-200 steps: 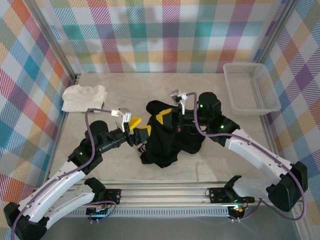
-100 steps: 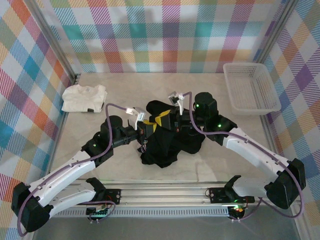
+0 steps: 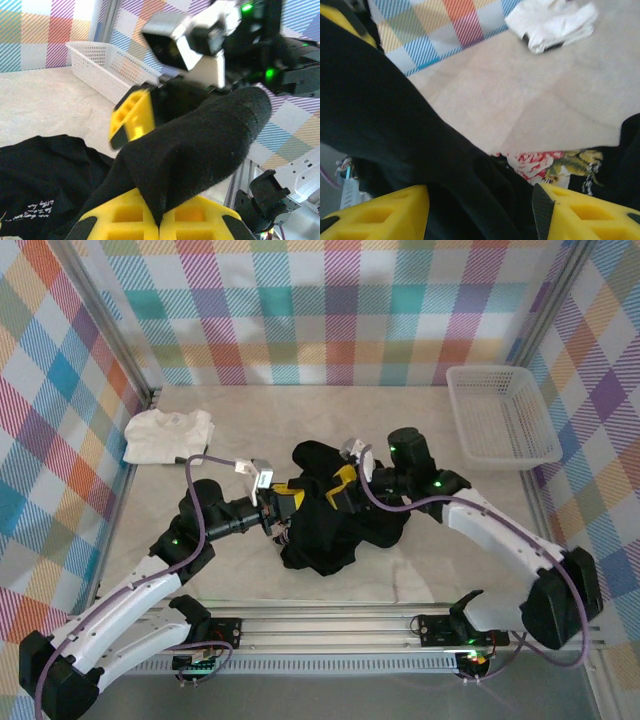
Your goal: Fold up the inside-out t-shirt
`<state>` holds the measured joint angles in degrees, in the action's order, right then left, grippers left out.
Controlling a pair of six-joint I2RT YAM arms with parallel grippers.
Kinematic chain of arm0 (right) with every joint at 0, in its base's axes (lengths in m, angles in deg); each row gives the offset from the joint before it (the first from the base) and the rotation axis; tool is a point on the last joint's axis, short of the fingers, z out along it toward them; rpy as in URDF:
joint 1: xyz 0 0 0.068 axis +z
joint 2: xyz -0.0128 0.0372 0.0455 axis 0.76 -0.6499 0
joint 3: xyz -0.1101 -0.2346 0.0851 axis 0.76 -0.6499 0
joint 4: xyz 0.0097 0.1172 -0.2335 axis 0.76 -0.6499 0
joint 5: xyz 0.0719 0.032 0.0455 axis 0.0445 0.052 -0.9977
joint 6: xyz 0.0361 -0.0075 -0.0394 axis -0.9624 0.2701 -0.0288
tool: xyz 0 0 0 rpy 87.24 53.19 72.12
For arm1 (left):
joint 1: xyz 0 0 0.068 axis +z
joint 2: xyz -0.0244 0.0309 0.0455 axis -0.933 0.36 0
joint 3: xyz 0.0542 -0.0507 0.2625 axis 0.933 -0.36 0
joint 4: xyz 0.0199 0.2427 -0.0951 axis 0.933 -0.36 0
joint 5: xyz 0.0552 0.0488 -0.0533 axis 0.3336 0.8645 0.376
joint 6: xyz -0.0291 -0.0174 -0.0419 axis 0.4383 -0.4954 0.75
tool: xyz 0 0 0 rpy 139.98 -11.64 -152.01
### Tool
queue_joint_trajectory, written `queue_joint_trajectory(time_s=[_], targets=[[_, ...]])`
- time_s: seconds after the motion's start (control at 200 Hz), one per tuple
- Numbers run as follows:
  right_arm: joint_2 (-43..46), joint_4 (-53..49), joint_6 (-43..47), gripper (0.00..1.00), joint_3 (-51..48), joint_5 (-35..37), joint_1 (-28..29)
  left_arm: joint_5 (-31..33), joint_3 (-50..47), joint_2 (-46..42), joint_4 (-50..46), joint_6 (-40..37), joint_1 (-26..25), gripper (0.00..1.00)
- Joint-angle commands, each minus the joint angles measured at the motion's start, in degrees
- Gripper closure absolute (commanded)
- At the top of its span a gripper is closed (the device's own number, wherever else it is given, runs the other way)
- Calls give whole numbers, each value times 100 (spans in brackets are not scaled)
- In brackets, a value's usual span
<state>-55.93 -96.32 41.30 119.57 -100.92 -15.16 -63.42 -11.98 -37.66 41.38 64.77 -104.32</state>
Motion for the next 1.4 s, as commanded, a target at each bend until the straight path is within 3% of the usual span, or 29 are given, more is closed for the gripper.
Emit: queue_joint_trajectory(time_s=[0.0,0.135,0.235,0.315,0.48,0.655,0.775,0.98,1.11,1.225,1.4], targets=[[-247,157,372,47,253,-648,-14,-127,-28,-87,213,12,44,100],[-354,237,86,85,377,-1551,-77,554,38,-87,-166,-45,54,100],[-77,571,-516,98,138,-2007,-219,1845,194,1,-722,-48,54,100],[154,1120,-1137,100,-138,-2270,-259,2423,373,212,-1049,-185,53,99],[228,2272,-2522,100,-473,-2289,-250,2146,583,526,-1196,-310,58,76],[191,2788,-3174,100,-655,-1795,-249,2175,592,327,-1470,-14,44,55],[158,2943,-3321,100,-713,-1561,-244,2192,619,108,-1840,320,21,49],[65,3069,-3351,100,-744,-1570,-223,1465,748,256,-1631,698,-111,47],[73,2996,-3222,100,-778,-1588,-190,1119,895,669,-1145,866,-155,48],[145,2958,-3207,100,-793,-1566,-186,951,1070,1098,-1025,874,-193,57],[531,2038,-2588,100,-656,-1092,-200,763,1058,1317,-890,839,-195,96]])
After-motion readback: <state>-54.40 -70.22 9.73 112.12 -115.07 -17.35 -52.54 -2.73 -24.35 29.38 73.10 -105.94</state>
